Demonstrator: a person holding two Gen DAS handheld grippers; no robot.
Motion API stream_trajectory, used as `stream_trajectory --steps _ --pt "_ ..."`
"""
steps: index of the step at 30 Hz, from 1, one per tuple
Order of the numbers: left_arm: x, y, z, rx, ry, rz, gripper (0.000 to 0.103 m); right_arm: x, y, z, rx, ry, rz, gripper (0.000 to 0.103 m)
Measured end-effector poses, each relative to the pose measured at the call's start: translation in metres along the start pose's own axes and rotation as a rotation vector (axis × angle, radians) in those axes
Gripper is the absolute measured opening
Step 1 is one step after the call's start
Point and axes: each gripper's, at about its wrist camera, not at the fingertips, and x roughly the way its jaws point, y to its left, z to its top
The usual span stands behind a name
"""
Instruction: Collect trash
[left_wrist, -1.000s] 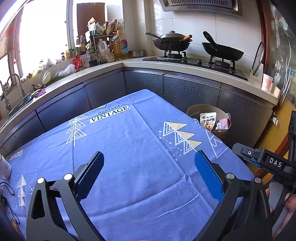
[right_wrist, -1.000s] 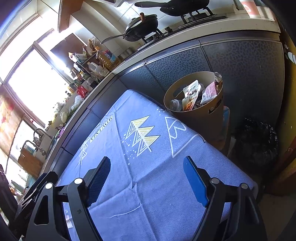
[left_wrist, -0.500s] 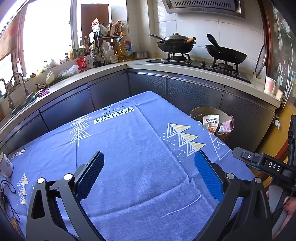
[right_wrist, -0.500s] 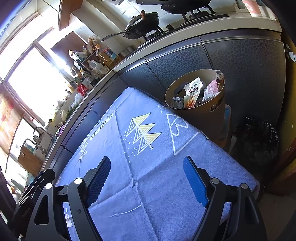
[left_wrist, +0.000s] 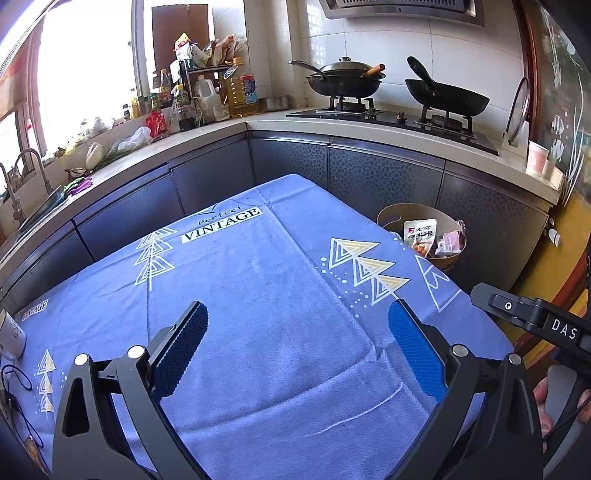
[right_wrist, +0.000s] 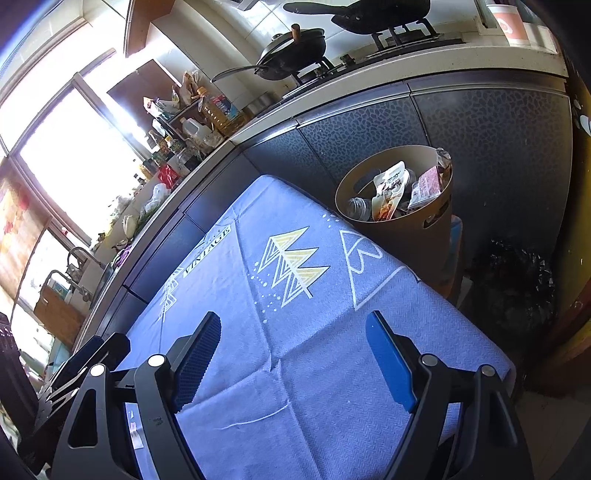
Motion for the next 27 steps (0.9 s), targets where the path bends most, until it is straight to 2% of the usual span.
stream_trajectory --steps 27 --pt "0.0062 -0.0101 -0.0007 0.024 0.021 -0.006 0.097 -0.0012 -0.0046 -0.0004 0.014 0.008 -0.001 0.081"
